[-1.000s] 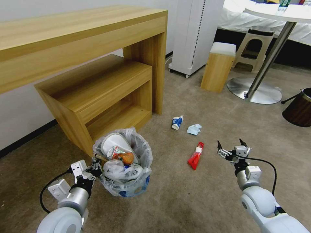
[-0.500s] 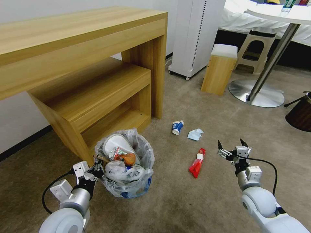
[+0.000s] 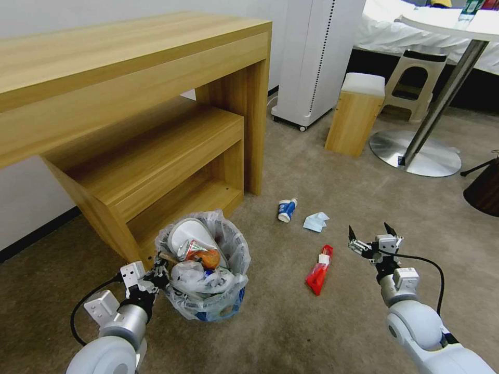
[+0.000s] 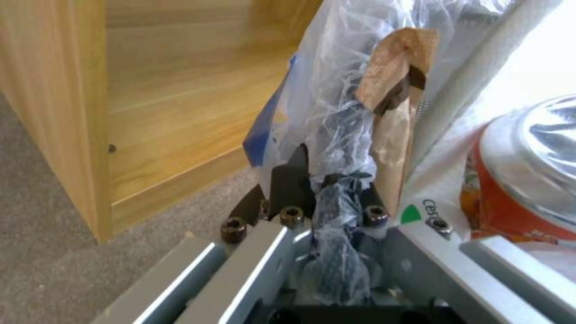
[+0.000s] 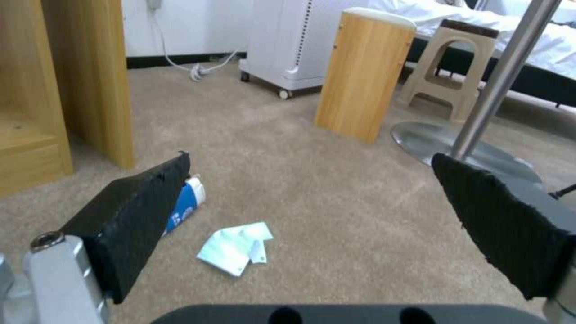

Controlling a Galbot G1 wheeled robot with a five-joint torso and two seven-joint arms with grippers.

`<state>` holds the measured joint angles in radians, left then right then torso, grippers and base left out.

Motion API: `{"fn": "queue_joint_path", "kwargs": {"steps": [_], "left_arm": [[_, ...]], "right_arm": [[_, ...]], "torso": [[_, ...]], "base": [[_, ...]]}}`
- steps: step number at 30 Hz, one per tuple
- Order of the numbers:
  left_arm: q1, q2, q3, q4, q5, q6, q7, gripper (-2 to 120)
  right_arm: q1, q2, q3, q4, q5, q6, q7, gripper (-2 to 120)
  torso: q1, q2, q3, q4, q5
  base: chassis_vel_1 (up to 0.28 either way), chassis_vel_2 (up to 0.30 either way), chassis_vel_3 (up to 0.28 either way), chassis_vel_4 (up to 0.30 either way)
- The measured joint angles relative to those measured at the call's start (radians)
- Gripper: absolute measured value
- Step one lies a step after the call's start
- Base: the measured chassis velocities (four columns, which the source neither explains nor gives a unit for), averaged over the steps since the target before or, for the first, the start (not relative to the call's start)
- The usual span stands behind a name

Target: Pick up the trash bin and place the garbage on the floor into it.

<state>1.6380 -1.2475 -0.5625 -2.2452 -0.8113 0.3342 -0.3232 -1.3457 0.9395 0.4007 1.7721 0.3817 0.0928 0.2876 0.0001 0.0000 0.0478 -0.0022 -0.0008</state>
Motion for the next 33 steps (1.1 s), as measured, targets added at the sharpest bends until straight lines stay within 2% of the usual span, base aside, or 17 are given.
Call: {"fn": "queue_joint_path", "kwargs": {"steps": [13,33], "left_arm": [[0.005,0.009,0.0,0.0,0.008,0.005,0.006,1],[0.006,0.094,0.013,0.001,0.006,0.042,0.053,1]], "right_arm": [[0.0,0.0,-0.002,-0.002,0.0,0.018,-0.002,100],[0.005,-0.006,-0.009,-0.004,0.015,0.022,-0.017,100]], "torso": [[0.0,0.0,0.0,0.0,0.0],[0.0,0.0,0.0,0.0,0.0]], "base": [[-0.066,0.065,0.062,-0.066],[-0.009,0.011,0.019,-0.01]]}}
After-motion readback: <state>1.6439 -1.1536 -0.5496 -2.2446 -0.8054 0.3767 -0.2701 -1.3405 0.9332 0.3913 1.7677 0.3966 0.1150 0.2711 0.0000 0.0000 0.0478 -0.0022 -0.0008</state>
